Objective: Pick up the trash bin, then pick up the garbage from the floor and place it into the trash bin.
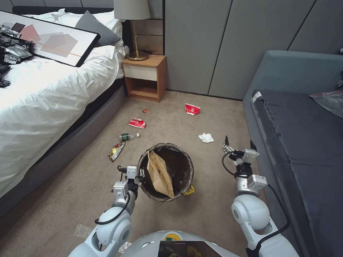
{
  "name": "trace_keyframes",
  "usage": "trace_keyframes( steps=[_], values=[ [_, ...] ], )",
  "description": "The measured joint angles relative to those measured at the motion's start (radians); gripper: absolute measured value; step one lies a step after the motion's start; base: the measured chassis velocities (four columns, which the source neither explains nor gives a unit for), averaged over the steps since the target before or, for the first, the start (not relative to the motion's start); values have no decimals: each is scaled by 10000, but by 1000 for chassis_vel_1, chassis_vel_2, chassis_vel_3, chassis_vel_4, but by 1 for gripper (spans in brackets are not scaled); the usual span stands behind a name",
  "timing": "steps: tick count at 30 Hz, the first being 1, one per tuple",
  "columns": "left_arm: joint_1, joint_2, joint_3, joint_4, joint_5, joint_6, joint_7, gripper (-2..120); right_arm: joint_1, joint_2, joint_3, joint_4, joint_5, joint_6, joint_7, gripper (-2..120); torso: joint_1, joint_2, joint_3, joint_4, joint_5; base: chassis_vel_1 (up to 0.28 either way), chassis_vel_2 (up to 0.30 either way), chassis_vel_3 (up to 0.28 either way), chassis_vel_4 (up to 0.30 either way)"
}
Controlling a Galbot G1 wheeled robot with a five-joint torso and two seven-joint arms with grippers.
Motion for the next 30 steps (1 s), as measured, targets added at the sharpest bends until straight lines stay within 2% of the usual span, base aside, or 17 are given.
trace_keyframes(
  steps=[30],
  values=[
    [64,82,-392,-81,-110,-55,-1,0,-107,55,-28,67,-69,-25,3,100,-2,0,-2,0,0,0,0,0,0]
  ],
)
